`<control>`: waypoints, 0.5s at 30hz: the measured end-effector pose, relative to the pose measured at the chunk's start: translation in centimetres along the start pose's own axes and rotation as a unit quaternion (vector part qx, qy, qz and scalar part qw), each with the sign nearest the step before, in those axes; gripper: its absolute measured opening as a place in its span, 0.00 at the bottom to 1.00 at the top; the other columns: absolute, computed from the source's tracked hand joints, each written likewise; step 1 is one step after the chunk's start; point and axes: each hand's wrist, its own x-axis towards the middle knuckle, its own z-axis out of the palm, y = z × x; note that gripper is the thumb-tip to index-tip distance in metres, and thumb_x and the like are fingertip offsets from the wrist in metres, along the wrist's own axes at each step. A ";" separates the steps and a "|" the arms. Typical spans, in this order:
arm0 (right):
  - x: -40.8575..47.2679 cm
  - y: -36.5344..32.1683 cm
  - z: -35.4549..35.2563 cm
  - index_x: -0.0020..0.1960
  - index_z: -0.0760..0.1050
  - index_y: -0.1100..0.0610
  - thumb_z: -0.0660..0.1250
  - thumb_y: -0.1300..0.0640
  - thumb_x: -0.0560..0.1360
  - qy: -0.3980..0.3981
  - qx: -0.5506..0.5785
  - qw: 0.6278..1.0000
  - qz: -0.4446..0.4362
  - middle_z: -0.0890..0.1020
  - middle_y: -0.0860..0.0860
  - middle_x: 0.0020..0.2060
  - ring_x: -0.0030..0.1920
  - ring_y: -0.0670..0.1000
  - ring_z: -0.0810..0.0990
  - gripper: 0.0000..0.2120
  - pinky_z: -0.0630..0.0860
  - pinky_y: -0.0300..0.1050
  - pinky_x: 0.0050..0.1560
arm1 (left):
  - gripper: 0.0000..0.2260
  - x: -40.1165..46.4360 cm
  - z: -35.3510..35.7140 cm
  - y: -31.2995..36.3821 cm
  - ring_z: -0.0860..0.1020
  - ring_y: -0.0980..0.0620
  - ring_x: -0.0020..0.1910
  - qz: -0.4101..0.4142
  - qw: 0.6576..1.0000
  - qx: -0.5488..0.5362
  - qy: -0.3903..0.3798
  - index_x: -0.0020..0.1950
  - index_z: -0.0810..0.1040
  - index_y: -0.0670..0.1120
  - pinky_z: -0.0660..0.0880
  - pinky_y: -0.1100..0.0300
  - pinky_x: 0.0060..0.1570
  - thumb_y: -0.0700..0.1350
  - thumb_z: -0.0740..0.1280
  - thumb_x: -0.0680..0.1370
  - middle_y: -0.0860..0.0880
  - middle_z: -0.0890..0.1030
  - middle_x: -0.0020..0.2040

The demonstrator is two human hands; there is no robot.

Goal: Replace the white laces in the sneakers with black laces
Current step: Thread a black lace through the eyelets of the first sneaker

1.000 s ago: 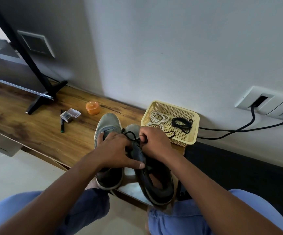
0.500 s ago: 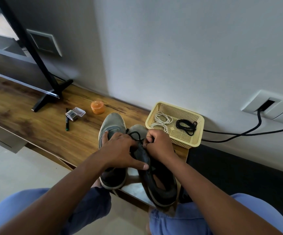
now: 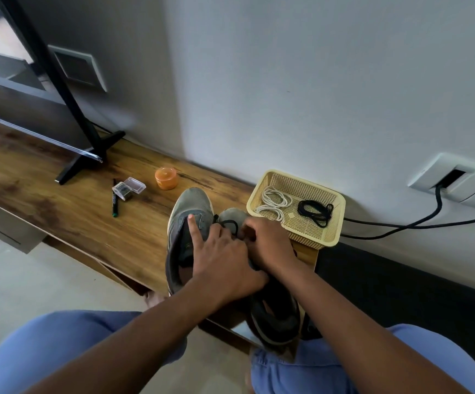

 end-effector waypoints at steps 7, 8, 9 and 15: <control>-0.1 -1.1 -1.6 0.46 0.82 0.58 0.66 0.60 0.76 -0.051 -0.166 0.981 -0.081 0.83 0.55 0.40 0.43 0.58 0.81 0.06 0.74 0.48 0.39 | 0.12 1.1 0.1 -1.4 0.72 0.46 0.66 -0.032 0.998 -0.039 0.031 0.38 0.71 0.49 0.38 0.27 0.75 0.58 0.62 0.69 0.54 0.79 0.46; -0.1 -1.2 -1.5 0.48 0.83 0.57 0.66 0.60 0.76 -0.051 -0.186 0.977 -0.088 0.83 0.55 0.41 0.43 0.57 0.82 0.07 0.74 0.48 0.39 | 0.11 1.2 0.2 -1.4 0.73 0.46 0.65 -0.035 0.998 -0.041 0.039 0.37 0.71 0.50 0.38 0.28 0.76 0.57 0.63 0.69 0.54 0.79 0.44; 0.0 -1.2 -1.5 0.48 0.83 0.57 0.65 0.60 0.76 -0.052 -0.204 0.973 -0.096 0.83 0.55 0.41 0.43 0.57 0.82 0.07 0.73 0.47 0.38 | 0.10 1.4 0.3 -1.4 0.73 0.46 0.65 -0.037 0.997 -0.043 0.049 0.37 0.71 0.50 0.38 0.29 0.77 0.56 0.63 0.69 0.54 0.79 0.43; 0.1 -1.5 -1.5 0.37 0.73 0.56 0.63 0.62 0.78 -0.079 -0.293 0.943 -0.140 0.70 0.50 0.31 0.36 0.53 0.72 0.11 0.67 0.46 0.38 | 0.09 2.2 0.6 -1.7 0.78 0.47 0.57 -0.060 0.994 -0.072 0.061 0.41 0.78 0.50 0.44 0.38 0.81 0.55 0.65 0.72 0.53 0.80 0.40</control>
